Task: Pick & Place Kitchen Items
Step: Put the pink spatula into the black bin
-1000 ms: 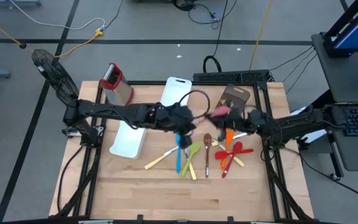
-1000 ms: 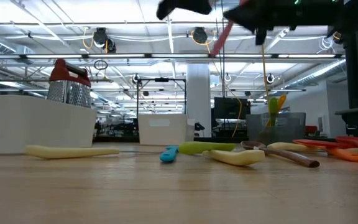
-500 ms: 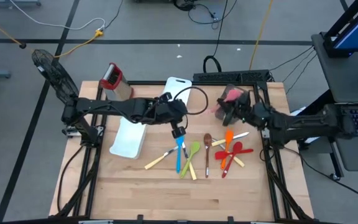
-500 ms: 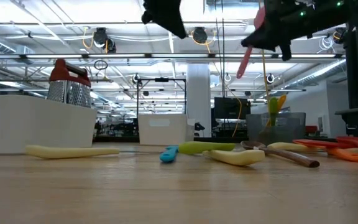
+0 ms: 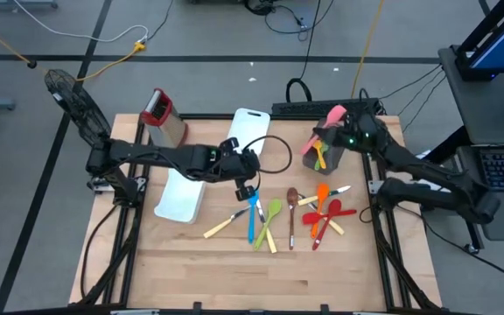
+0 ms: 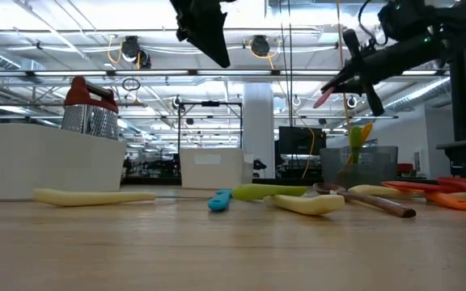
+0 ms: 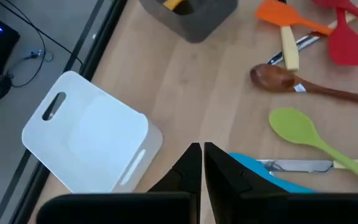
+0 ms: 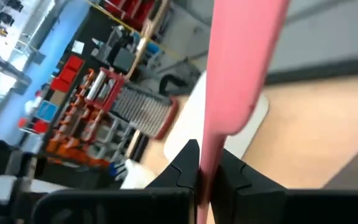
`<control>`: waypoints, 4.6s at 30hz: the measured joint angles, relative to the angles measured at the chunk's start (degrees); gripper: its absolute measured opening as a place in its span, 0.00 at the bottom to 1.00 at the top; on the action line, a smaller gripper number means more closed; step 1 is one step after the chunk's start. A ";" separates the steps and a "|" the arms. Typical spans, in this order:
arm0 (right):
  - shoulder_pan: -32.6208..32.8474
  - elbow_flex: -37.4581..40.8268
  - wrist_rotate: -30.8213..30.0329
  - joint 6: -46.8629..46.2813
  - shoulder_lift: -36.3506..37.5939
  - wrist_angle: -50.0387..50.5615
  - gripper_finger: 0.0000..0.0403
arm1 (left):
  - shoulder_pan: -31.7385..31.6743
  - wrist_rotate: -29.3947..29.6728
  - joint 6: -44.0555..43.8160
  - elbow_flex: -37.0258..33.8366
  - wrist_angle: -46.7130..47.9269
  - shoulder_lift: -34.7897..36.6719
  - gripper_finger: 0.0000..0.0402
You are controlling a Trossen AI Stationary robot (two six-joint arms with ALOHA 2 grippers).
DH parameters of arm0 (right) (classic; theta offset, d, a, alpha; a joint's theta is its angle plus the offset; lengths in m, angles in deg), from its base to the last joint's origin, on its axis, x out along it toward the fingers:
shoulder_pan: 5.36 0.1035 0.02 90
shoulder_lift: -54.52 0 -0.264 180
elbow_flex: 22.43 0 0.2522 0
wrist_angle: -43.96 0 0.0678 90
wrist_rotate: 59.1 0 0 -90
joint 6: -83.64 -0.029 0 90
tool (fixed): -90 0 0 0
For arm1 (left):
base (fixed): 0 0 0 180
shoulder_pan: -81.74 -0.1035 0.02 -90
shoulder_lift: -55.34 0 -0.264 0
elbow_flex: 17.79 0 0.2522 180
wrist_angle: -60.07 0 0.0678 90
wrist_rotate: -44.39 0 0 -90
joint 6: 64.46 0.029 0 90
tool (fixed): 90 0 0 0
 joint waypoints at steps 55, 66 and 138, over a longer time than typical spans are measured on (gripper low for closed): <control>-23.66 0.02 55.63 -4.85 -18.03 26.73 0.06 | 3.38 0.02 3.08 -2.33 0.52 -0.02 0.05; -23.58 0.04 58.60 -6.01 -22.84 14.86 0.07 | 3.38 0.04 3.06 -2.31 0.52 -0.02 0.05; -24.43 0.04 37.27 -1.91 -6.71 34.00 0.07 | 3.54 -1.44 2.91 -2.32 1.06 -0.04 0.05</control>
